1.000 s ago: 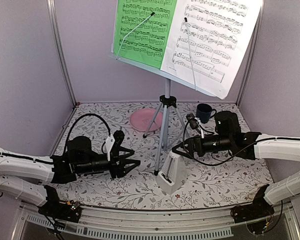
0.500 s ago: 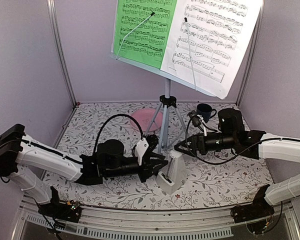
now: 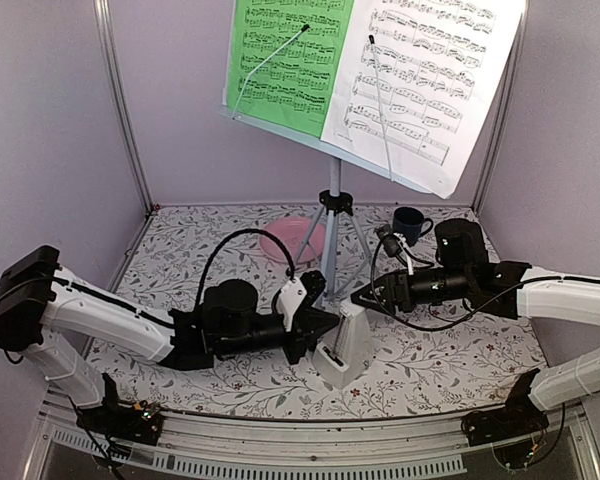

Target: Set up the instrument practice props

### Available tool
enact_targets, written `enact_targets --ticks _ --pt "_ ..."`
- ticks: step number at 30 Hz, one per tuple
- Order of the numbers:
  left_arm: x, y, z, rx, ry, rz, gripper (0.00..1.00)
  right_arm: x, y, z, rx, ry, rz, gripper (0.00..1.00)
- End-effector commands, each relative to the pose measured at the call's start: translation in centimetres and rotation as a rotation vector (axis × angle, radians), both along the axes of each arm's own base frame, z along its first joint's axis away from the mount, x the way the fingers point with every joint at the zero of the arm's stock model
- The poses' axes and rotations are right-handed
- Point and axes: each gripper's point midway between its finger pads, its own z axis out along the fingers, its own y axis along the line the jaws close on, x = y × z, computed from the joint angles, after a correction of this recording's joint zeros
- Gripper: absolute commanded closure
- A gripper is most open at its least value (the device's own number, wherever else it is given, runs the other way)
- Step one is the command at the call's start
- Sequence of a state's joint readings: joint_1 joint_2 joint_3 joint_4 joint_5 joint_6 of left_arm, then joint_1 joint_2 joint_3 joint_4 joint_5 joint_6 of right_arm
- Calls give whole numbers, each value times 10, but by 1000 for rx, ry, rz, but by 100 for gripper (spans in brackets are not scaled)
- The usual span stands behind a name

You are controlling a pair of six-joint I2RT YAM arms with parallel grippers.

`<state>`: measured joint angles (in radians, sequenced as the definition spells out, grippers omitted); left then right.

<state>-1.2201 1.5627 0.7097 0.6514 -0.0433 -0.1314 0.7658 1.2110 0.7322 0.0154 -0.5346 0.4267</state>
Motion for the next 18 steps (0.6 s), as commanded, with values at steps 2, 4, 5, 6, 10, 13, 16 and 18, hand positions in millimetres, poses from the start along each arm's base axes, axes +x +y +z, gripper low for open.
enact_targets --ticks 2,4,5,6,10,13,16,18 --pt "-3 -14 4 0 -17 -19 96 -3 1 -6 1 5 15 40" --pt "-4 -16 2 3 -15 -25 97 -4 1 -8 1 9 16 42" --pt "-5 -17 1 4 -12 -28 97 -5 1 -9 0 10 16 44" --pt "-4 -18 0 4 -10 -28 97 -5 1 -10 0 12 16 45" --pt "-7 -22 -2 7 -6 -40 98 -6 0 -12 -1 21 14 47" --pt "-11 -26 -6 21 -14 -53 99 -6 0 -14 1 29 12 48" --pt "-17 -29 -9 41 -28 -72 99 -6 -1 -16 -1 34 7 48" --pt "-21 -32 -11 56 -38 -77 99 -6 -1 -17 -3 36 5 49"
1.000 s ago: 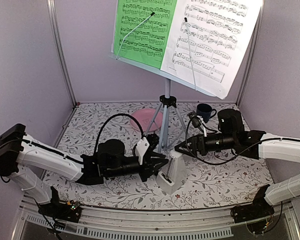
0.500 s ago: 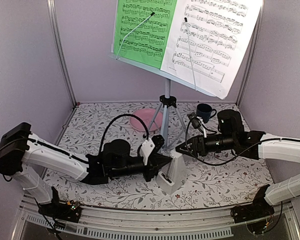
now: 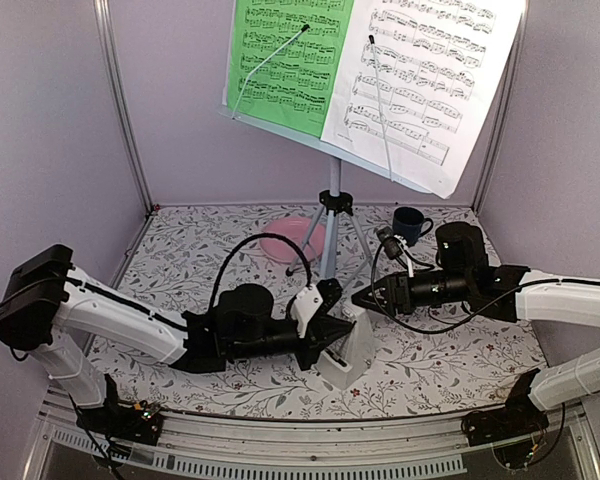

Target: Set up the instrument practice props

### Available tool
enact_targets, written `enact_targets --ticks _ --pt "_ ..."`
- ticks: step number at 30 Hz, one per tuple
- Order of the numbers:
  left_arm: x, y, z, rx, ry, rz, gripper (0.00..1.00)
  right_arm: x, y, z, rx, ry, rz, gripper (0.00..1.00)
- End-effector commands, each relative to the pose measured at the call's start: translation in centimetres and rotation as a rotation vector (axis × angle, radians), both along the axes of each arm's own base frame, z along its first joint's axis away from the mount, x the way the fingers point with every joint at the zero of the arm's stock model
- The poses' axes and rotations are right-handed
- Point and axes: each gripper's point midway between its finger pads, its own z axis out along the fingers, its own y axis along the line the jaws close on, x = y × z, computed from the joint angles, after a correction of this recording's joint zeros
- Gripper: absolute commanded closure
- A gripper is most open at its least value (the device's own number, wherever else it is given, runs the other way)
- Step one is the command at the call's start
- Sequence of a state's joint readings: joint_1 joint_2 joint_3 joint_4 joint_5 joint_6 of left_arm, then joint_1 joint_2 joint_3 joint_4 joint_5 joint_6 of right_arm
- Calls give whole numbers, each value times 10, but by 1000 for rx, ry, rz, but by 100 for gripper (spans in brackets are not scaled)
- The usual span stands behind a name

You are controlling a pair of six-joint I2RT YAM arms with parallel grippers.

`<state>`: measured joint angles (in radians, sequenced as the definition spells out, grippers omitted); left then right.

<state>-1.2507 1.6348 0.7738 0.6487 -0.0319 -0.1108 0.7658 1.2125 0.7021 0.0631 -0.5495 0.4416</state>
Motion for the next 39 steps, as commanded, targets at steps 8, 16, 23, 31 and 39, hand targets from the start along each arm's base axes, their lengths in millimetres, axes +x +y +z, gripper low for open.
enact_targets --ticks 8,16,23,31,39 --pt "-22 -5 -2 36 -47 -47 96 -2 -2 -12 -22 31 -11 49" --pt "2 36 3 10 -65 109 90 -2 -2 -11 -19 30 -11 49" --pt "-3 46 7 -19 -68 95 77 -1 -2 -10 -20 23 -14 49" --pt "-2 43 6 -23 -46 115 48 -1 -3 -8 -20 18 -19 49" --pt "-8 30 5 -15 -80 107 27 0 -3 -9 -22 16 -20 49"
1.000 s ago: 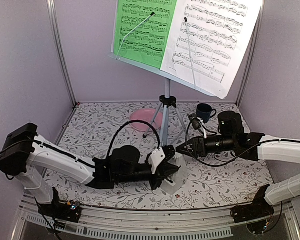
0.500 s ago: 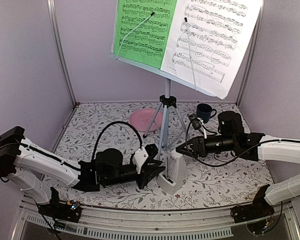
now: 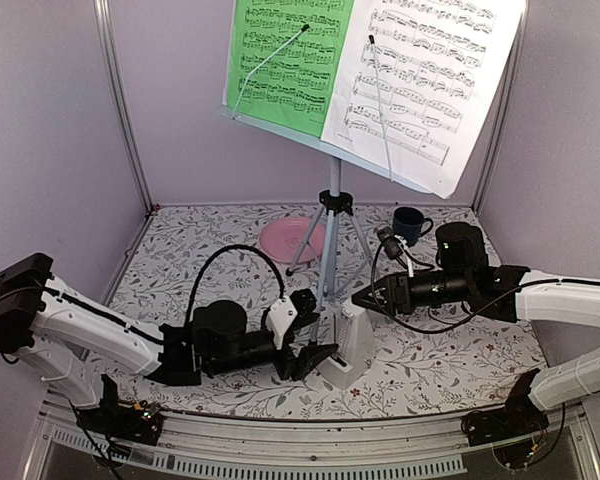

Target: Set up the instrument practice props

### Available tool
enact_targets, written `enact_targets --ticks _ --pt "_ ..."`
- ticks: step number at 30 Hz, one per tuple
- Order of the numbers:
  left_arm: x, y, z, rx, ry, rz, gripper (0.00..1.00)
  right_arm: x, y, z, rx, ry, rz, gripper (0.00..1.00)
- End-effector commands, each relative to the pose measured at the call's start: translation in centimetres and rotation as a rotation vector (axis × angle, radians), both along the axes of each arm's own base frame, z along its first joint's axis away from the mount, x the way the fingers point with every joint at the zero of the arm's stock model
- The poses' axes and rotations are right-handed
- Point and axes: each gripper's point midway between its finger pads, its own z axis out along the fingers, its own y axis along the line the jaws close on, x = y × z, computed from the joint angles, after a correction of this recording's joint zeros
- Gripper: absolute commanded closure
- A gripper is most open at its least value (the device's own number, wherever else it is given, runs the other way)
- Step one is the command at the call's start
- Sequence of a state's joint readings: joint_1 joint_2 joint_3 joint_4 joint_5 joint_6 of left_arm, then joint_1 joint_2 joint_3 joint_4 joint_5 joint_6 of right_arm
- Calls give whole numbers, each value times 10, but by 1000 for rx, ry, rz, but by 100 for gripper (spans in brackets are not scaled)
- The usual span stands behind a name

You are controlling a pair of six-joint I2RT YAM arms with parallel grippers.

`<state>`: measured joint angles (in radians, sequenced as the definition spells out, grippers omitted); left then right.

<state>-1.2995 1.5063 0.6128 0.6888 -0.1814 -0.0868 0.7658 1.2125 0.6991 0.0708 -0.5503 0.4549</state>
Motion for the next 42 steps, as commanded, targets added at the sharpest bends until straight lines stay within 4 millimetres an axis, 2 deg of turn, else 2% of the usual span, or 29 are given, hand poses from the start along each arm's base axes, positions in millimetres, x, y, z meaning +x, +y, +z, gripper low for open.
enact_targets --ticks 1,5,13,22,31,37,42 --pt "2 -10 10 -24 -30 17 26 0 -3 -9 -28 7 -16 49" --pt "1 -16 9 -9 -33 3 24 0 -4 -8 -27 4 -19 49" --pt "-16 -38 12 20 -79 -66 23 1 -3 -8 -30 -3 -20 49" --pt "-56 -68 5 33 -93 -194 26 2 -2 -8 -32 -6 -18 49" --pt "-80 -105 -12 80 -101 -281 26 2 -3 -8 -33 -8 -20 49" --pt "-113 -128 3 51 -125 -415 26 3 -3 -9 -34 -12 -22 49" --pt "-131 -140 -13 58 -91 -492 27 4 -4 -6 -40 -19 -30 49"
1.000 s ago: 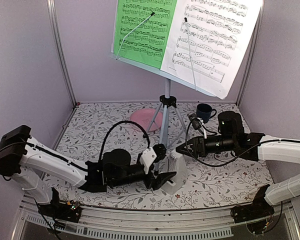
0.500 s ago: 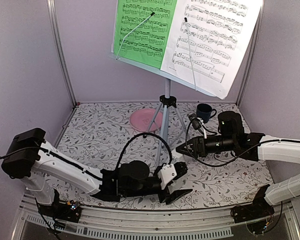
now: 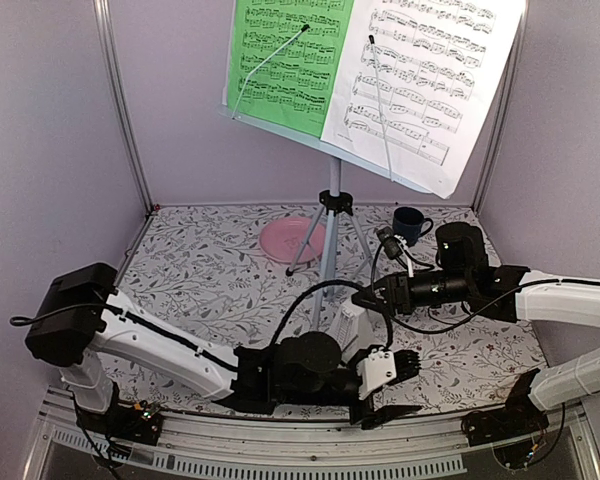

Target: Set up the instrument practice props

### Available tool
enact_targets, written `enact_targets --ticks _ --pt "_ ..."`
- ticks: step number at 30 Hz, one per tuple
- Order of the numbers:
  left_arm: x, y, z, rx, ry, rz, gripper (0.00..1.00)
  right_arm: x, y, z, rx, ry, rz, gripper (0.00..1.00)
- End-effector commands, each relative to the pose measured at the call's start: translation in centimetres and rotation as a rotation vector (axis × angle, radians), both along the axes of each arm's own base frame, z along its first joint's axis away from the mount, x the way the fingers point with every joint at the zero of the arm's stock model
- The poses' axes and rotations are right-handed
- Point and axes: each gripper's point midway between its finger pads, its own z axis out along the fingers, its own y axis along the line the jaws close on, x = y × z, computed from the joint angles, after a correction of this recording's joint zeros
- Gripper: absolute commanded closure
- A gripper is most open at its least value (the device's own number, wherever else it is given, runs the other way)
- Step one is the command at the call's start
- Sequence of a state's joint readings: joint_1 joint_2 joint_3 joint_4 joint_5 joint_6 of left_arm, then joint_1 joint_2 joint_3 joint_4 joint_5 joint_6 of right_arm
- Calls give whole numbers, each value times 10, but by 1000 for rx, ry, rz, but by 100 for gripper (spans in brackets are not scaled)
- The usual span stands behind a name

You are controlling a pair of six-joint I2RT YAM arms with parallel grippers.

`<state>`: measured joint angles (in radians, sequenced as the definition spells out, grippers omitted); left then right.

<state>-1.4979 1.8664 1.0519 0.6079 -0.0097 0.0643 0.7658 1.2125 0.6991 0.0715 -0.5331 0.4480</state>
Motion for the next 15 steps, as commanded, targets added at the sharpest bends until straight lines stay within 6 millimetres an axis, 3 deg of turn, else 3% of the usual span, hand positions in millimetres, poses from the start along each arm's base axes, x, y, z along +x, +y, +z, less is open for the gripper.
enact_targets --ticks 1,4,7,11,15 --pt "-28 -10 -21 34 24 -108 27 1 -3 -6 -37 -6 -16 49" --pt "-35 -11 -26 35 37 -144 27 2 -2 -3 -39 -13 -14 49" --pt "-50 -16 -14 24 -15 -187 27 3 -2 -1 -38 -17 -17 49" --pt "-66 -11 46 -75 -95 -213 24 3 -2 -1 -37 -16 -15 46" --pt "-62 11 99 -171 -115 -177 22 3 -2 5 -30 -26 -15 36"
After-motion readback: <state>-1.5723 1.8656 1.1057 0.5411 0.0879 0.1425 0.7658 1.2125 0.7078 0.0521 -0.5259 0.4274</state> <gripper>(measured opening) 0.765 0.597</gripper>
